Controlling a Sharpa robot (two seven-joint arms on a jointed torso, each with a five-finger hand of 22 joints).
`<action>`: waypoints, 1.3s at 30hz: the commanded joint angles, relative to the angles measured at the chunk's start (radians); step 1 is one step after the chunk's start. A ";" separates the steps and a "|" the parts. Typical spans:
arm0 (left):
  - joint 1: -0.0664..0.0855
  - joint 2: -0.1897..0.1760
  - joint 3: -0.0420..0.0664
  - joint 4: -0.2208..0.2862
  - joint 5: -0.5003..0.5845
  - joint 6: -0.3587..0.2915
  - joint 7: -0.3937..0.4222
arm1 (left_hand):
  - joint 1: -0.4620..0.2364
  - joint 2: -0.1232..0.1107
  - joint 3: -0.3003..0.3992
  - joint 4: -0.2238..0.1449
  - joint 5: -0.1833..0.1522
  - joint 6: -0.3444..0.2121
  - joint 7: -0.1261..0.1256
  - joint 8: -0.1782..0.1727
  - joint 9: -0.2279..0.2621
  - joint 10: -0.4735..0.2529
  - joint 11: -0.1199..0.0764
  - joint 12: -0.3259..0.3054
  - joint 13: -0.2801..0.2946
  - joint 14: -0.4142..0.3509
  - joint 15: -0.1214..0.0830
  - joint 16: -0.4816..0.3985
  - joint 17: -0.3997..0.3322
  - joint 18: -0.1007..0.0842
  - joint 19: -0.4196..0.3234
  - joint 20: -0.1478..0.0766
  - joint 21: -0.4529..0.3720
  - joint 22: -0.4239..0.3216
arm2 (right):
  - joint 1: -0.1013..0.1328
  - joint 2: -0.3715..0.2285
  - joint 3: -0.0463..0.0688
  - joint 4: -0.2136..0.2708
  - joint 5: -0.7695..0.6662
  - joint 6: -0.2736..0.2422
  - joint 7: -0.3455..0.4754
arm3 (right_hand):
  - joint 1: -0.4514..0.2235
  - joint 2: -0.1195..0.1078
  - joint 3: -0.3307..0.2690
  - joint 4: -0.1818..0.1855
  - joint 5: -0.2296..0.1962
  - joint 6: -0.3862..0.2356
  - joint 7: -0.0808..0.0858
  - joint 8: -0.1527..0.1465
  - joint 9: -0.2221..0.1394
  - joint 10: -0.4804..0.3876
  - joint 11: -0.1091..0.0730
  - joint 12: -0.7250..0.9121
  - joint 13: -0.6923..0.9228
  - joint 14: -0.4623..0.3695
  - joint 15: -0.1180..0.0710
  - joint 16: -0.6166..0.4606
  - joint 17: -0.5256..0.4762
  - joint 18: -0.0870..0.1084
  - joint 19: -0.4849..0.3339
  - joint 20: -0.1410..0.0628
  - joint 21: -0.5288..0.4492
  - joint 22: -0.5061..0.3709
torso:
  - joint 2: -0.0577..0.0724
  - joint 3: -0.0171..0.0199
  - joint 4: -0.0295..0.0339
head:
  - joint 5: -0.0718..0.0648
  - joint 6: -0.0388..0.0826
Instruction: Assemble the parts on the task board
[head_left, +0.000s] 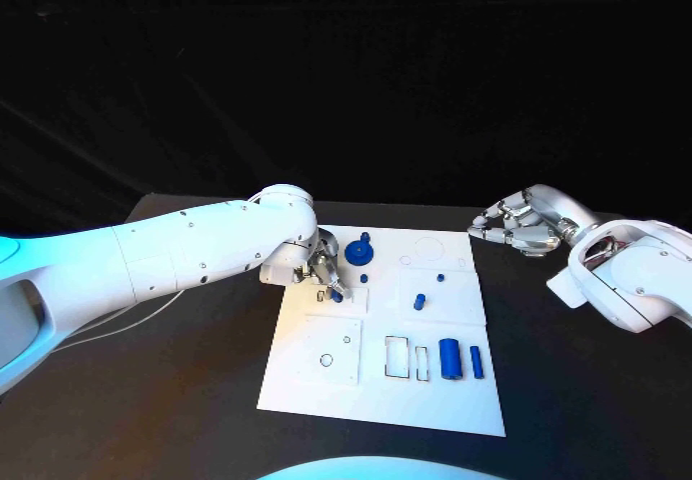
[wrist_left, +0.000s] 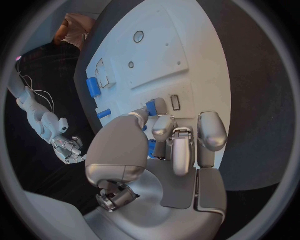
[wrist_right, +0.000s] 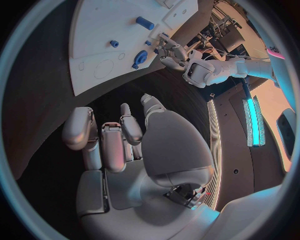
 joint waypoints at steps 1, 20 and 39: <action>-0.009 0.000 -0.007 0.000 -0.003 0.055 -0.014 | -0.018 0.000 -0.011 0.000 0.007 0.004 0.005 -0.006 -0.001 0.007 0.000 0.003 0.001 0.105 0.003 0.007 0.263 -0.016 0.006 0.000 -0.001 0.002 | -0.001 0.000 0.000 0.000 -0.010 0.002 0.003 | -0.009 -0.002 0.000 0.005 0.004 -0.006 -0.003 0.003 0.001 0.006 -0.002 0.002 -0.001 0.040 -0.008 -0.007 -0.001 0.007 0.002 -0.003 -0.002 -0.001 | 0.000 0.0003 -0.0001 | 0.000 0.000; -0.009 0.001 -0.007 0.002 0.001 0.046 -0.013 | -0.103 0.014 -0.051 0.003 0.007 0.013 0.003 -0.015 0.001 0.011 -0.001 0.004 0.003 0.105 0.002 0.007 0.263 -0.017 0.008 -0.001 0.000 0.006 | -0.002 0.002 0.000 -0.003 -0.010 0.002 0.004 | -0.009 -0.002 0.000 0.005 0.004 -0.006 -0.003 0.003 0.001 0.006 -0.002 0.002 -0.001 0.040 -0.008 -0.007 -0.001 0.007 0.002 -0.003 -0.002 -0.001 | 0.000 0.0006 -0.0005 | 0.000 0.000; -0.009 -0.005 -0.002 0.024 0.005 0.048 -0.013 | -0.124 0.013 -0.062 0.003 0.007 0.015 0.002 -0.016 0.003 0.012 -0.002 0.004 0.004 0.105 0.002 0.007 0.263 -0.017 0.009 -0.001 0.000 0.007 | -0.004 0.004 0.000 -0.007 -0.010 0.004 0.005 | -0.009 -0.002 0.000 0.005 0.004 -0.006 -0.003 0.003 0.001 0.006 -0.002 0.002 -0.001 0.040 -0.008 -0.007 -0.001 0.007 0.002 -0.003 -0.002 -0.001 | -0.001 -0.0001 0.0000 | -0.001 0.001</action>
